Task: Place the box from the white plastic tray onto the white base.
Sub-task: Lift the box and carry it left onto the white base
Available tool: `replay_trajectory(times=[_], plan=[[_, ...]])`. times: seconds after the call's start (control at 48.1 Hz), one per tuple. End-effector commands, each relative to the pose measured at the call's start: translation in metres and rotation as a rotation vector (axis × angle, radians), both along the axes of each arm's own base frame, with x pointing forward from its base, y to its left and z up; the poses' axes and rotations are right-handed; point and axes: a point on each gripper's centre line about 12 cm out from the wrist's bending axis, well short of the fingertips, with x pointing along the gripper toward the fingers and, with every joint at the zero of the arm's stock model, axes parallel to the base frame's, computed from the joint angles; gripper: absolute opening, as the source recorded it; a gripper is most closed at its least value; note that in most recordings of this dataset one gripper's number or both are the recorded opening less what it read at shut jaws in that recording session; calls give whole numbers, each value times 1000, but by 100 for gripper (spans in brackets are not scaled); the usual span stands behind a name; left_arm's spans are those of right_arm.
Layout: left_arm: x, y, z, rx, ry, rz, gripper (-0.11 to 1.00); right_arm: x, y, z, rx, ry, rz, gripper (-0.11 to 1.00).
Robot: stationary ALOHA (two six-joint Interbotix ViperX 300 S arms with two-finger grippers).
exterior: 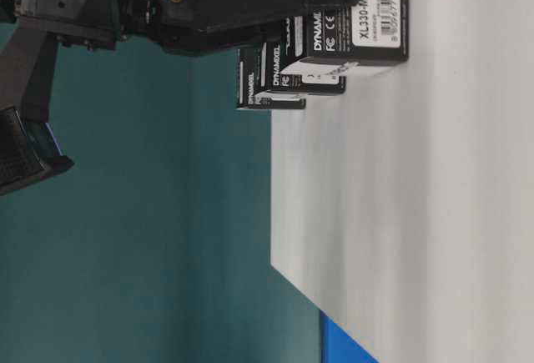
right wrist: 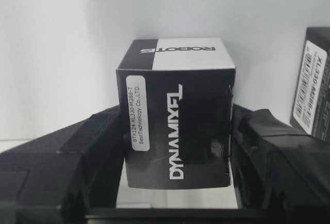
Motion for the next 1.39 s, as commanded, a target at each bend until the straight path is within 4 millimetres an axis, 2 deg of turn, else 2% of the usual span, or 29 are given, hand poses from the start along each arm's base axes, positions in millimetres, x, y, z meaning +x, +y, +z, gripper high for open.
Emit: replay_trajectory(times=[0.0,0.706,1.371], plan=[[2,0,13,-2,-32,1,-7,3,2,-4,-1,-5,7,58],[2,0,14,-2,-34,1,-7,-5,-3,-8,-20,54,33,58],[2,0,14,-2,-34,0,-7,-2,-5,-9,-17,31,23,58]])
